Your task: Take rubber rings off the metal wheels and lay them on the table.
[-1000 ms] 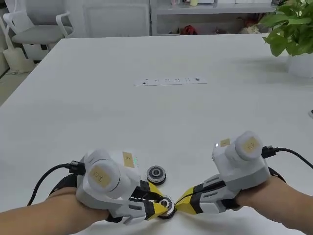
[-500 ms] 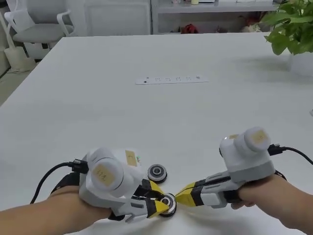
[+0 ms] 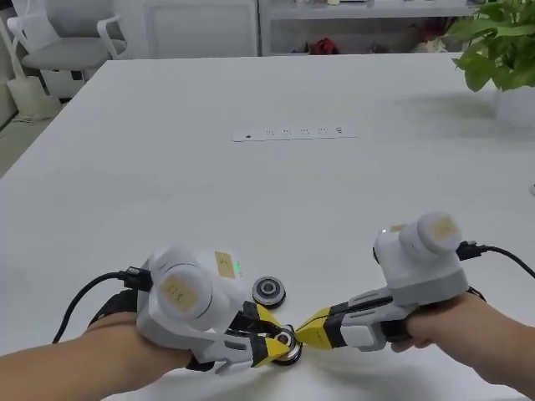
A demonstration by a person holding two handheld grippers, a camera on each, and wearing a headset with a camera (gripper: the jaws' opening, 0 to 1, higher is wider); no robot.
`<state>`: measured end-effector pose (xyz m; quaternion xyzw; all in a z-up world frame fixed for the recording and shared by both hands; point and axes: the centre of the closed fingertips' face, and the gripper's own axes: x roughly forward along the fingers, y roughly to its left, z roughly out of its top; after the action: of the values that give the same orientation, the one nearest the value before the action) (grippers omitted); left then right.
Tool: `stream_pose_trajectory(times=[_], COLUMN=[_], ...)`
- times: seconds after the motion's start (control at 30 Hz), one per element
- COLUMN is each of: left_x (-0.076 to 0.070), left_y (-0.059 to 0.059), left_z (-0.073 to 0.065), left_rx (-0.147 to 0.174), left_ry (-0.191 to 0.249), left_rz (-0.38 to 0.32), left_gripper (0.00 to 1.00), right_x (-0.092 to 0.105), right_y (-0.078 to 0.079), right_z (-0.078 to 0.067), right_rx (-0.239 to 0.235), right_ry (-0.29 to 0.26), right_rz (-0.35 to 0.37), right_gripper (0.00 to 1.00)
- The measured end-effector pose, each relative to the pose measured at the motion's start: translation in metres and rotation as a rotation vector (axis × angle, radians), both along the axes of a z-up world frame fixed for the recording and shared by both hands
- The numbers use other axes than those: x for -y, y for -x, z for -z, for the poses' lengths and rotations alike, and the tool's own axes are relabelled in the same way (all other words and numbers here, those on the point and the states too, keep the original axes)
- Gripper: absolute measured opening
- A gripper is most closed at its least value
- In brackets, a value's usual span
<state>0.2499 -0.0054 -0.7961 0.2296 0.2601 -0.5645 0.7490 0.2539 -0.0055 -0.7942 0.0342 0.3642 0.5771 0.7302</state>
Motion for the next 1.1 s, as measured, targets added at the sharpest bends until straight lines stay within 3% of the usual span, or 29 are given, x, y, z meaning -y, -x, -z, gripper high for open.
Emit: stream_pose_trajectory(times=[0.27, 0.33, 0.4, 0.77, 0.97, 1.1], left_x=[0.000, 0.000, 0.000, 0.001, 0.001, 0.000], left_y=[0.000, -0.001, -0.001, 0.000, -0.001, 0.000], left_z=[0.000, 0.000, 0.000, 0.000, -0.001, -0.002], left_rx=[0.000, 0.001, 0.002, 0.009, -0.015, -0.005], left_ry=[0.001, 0.003, 0.003, 0.002, 0.007, -0.005], left_rz=[-0.001, -0.004, -0.003, 0.010, 0.010, 0.019], left_gripper=[0.12, 0.12, 0.12, 0.13, 0.14, 0.16], right_x=[-0.008, -0.013, -0.012, -0.002, 0.000, 0.000], right_y=[0.006, 0.010, 0.008, 0.002, 0.001, 0.001], right_z=[-0.005, -0.013, -0.009, -0.001, -0.002, -0.002], right_rx=[0.018, 0.001, 0.053, 0.035, 0.026, 0.027], right_ry=[-0.012, -0.053, -0.008, 0.002, -0.004, -0.003], right_rz=[-0.046, -0.063, -0.084, -0.040, -0.031, -0.028], right_gripper=[0.00, 0.00, 0.00, 0.00, 0.00, 0.00])
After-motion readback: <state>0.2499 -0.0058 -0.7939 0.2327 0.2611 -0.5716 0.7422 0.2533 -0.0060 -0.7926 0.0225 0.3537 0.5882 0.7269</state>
